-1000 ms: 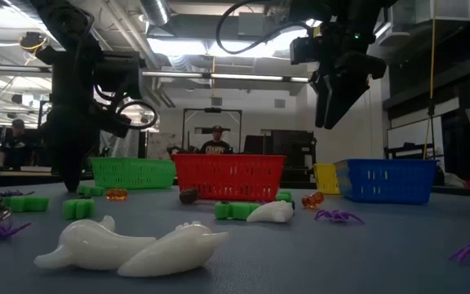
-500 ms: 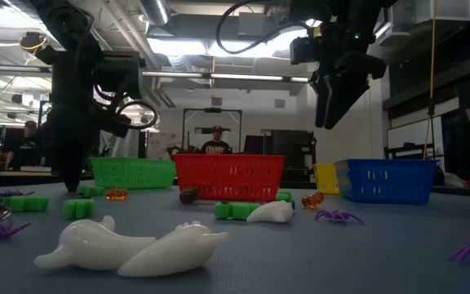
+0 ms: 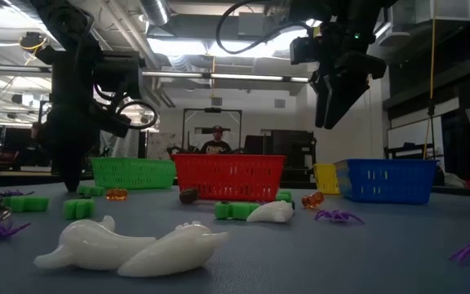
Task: Sort Halloween decoration
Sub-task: Put the white ghost toy into the yellow bin
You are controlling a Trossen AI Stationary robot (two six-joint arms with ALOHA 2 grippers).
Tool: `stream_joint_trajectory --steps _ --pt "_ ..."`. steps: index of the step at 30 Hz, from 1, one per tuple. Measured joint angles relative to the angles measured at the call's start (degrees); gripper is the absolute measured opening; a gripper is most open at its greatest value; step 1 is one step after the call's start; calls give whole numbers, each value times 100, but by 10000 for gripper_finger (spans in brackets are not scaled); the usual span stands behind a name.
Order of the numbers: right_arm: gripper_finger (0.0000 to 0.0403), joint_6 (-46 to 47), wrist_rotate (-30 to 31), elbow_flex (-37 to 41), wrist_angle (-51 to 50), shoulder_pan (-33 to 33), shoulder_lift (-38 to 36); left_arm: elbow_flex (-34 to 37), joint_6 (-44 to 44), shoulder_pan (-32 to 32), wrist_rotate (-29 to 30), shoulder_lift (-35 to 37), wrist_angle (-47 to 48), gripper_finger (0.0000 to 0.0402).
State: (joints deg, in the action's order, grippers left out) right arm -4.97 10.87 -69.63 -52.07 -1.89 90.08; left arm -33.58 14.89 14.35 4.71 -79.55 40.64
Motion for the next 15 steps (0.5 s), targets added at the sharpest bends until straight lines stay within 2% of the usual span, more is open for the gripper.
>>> stream_joint_trajectory --steps 10,15 --pt "237 0 0 0 0 0 0 -2 -2 0 24 0 4 60" --pt "237 0 0 0 -1 1 0 -2 -2 0 28 0 4 55"
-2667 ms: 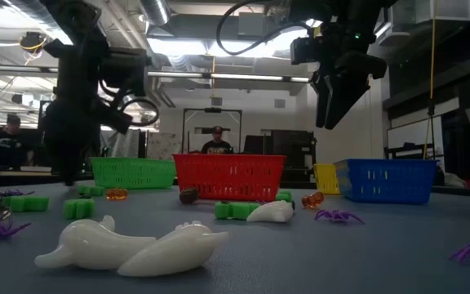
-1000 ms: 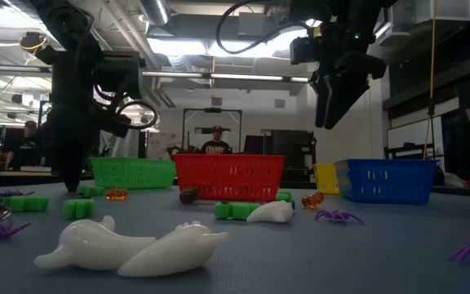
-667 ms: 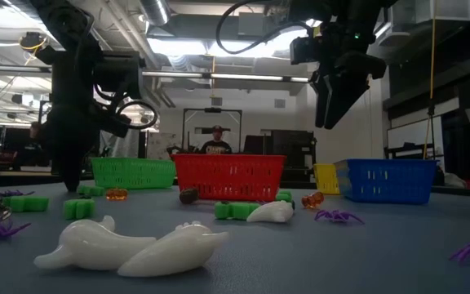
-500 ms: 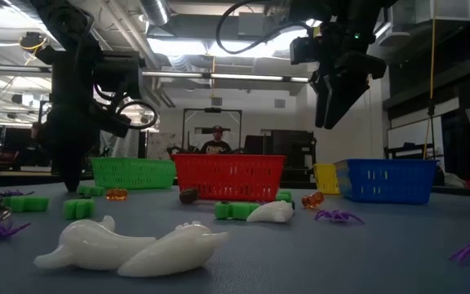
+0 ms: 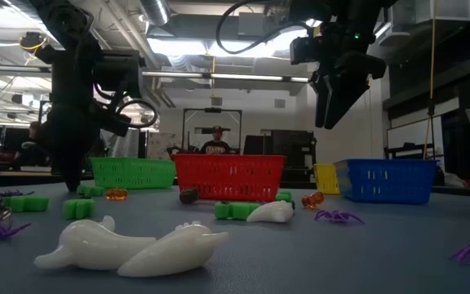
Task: Sort Halloween decoration
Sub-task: Put the white ghost toy into the yellow bin
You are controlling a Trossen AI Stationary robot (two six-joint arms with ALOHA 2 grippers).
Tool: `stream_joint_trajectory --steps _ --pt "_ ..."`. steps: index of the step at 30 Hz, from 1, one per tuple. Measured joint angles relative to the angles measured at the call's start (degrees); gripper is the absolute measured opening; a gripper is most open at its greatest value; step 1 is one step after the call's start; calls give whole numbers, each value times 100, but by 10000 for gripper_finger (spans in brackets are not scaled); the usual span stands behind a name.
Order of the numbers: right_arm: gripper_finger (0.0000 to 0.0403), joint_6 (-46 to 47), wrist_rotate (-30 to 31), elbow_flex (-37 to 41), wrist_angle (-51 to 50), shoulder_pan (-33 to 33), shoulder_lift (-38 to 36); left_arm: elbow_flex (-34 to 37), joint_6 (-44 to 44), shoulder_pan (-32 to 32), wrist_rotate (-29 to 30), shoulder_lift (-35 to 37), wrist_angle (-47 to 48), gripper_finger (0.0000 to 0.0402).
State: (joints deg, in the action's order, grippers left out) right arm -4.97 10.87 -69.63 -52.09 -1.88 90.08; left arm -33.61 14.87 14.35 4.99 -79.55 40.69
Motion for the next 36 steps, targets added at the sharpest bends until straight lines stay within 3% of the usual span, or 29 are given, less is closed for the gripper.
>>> stream_joint_trajectory --steps 14,19,30,36 --pt "237 2 0 -2 -1 -1 0 -325 -70 5 11 22 -7 52" --pt "237 0 0 -2 -1 -1 0 -498 -83 0 -266 22 -44 51" --pt "237 1 0 -2 -1 0 0 -579 -44 2 -265 35 47 28" --pt "237 2 0 -2 -1 -1 0 -579 -44 2 -212 37 61 45"
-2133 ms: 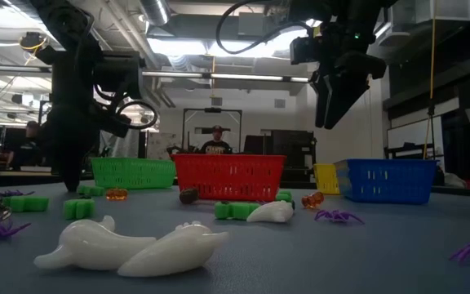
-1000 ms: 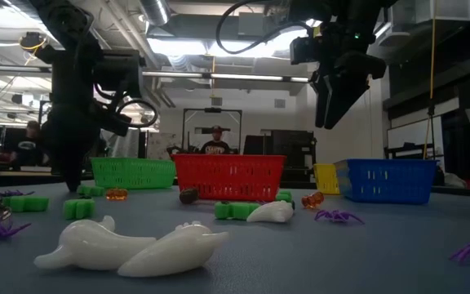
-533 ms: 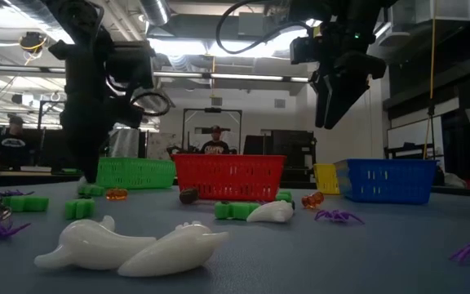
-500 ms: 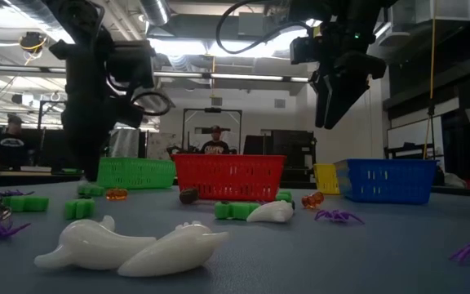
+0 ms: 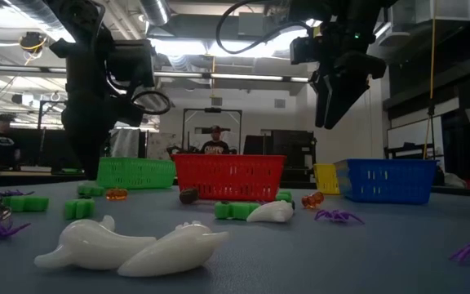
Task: Sort Halloween decoration
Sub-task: Put the white ghost toy into the yellow bin
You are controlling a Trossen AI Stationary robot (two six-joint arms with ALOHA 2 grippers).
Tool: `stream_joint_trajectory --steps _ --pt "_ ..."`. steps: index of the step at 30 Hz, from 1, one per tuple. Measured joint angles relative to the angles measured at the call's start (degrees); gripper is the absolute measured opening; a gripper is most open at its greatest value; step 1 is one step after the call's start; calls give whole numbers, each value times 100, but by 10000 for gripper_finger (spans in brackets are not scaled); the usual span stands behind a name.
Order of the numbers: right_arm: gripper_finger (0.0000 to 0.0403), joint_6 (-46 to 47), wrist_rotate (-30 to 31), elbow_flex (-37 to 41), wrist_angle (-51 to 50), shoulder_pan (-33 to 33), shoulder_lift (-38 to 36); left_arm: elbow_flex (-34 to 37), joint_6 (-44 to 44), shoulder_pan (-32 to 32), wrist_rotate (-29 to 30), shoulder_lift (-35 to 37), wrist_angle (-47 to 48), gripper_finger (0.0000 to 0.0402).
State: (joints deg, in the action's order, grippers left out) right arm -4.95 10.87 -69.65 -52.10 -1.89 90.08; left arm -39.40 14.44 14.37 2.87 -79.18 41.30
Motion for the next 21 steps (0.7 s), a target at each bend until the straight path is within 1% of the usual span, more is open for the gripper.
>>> stream_joint_trajectory --steps 8,11,14,21 --pt "237 0 0 0 0 2 0 12 20 -2 -2 6 -15 126" --pt "237 -2 0 0 0 0 0 150 118 -2 118 9 -17 148" --pt "237 -2 0 0 0 1 0 300 344 -1 392 9 -104 157" --pt "237 -1 0 0 0 1 0 483 335 -2 415 13 -413 159"
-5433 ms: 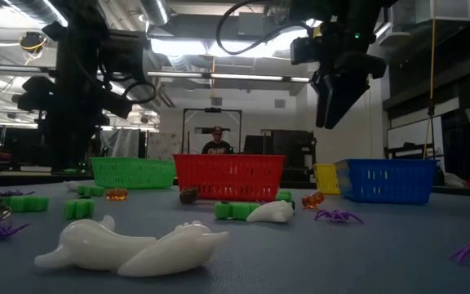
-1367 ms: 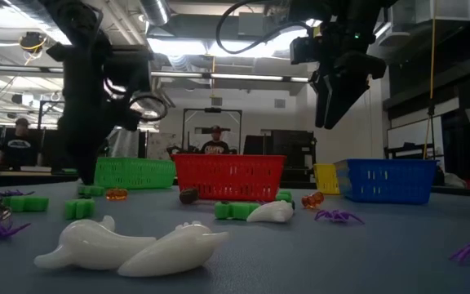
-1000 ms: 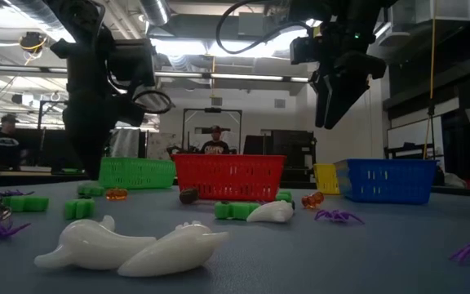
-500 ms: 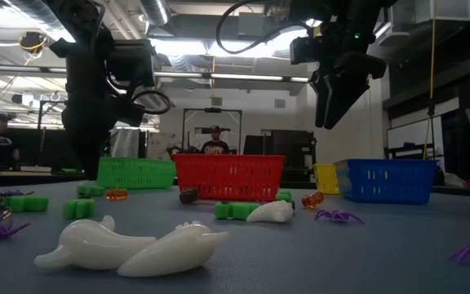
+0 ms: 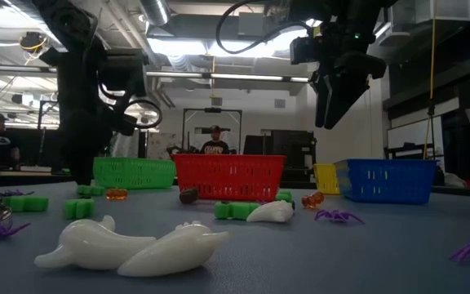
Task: Sort Halloween decoration
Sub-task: Put the white ghost toy into the yellow bin
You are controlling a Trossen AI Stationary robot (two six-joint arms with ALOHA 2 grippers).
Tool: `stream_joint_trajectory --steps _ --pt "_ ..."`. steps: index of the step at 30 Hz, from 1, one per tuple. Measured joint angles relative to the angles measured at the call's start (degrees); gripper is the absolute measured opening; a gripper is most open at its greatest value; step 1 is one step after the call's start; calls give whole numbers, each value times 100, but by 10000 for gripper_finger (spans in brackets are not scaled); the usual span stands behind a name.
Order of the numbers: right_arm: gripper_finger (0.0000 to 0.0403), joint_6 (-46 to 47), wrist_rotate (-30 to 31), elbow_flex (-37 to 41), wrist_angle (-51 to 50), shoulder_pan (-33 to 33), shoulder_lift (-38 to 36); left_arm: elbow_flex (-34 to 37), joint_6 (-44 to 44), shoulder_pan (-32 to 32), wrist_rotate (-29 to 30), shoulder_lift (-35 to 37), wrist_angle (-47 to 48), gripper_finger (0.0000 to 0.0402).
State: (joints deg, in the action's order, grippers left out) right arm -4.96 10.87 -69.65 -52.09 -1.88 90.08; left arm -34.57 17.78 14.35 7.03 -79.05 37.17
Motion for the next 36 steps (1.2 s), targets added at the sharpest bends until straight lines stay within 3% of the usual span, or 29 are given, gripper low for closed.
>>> stream_joint_trajectory --steps 14,36 --pt "237 -1 0 0 3 1 0 52 51 0 -62 9 -44 159" --pt "237 -1 0 0 6 -1 0 55 2281 2 -218 0 264 159"
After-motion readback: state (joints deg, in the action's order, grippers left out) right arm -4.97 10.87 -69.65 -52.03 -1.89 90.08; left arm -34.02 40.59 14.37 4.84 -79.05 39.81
